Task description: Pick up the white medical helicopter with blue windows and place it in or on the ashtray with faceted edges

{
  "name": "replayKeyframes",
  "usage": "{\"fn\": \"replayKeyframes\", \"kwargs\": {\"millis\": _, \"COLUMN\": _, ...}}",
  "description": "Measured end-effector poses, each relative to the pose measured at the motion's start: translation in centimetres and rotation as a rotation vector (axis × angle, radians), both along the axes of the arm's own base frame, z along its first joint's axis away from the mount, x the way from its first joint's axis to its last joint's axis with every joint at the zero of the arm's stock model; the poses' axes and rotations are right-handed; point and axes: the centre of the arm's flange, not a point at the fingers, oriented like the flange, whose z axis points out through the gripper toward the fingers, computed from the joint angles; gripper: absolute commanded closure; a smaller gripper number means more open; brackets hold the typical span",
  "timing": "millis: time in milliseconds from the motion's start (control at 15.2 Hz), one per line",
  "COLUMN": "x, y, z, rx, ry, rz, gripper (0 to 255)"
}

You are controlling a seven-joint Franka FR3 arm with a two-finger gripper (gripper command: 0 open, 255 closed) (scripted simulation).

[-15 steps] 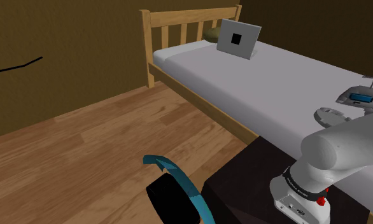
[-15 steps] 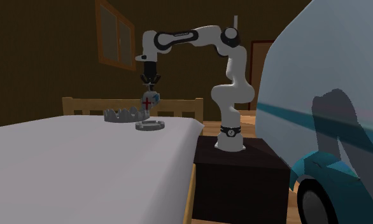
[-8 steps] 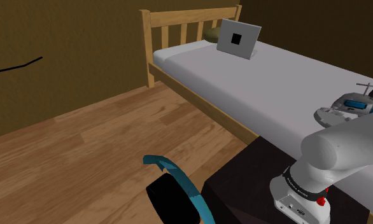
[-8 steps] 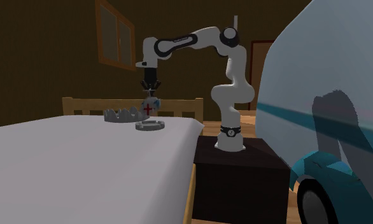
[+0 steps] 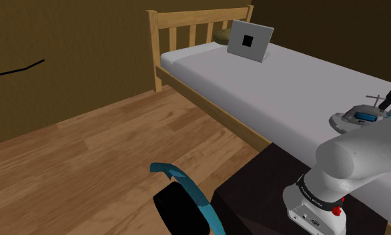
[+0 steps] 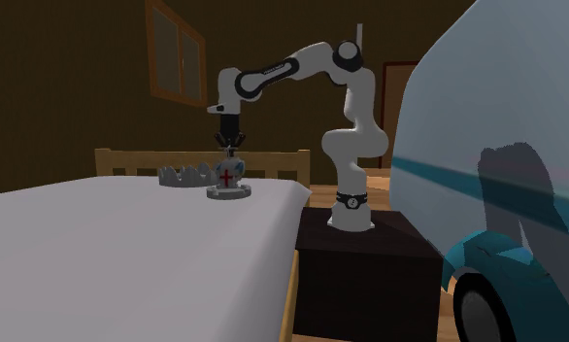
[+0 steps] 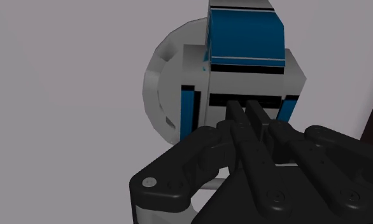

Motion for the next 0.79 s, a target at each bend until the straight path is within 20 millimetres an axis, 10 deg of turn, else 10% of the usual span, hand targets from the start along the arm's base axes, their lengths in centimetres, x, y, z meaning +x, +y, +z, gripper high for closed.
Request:
{"fn": "replayKeyframes", "kwargs": {"millis": 660, "x": -0.1, "y": 0.0, "z": -2.1, "rx": -0.006, "ry": -0.001, "rz": -0.002, "gripper": 255}}
{"fn": "replayKeyframes", "kwargs": {"millis": 726, "x": -0.1, "y": -0.1, "z": -2.1, "rx": -0.006, "ry": -0.001, "rz": -0.002, "gripper": 0}}
{"fn": "replayKeyframes", "kwargs": {"millis": 792, "x": -0.1, "y": 0.0, "z": -2.1, "rx": -0.004, "ry": -0.001, "rz": -0.001, "gripper": 0}}
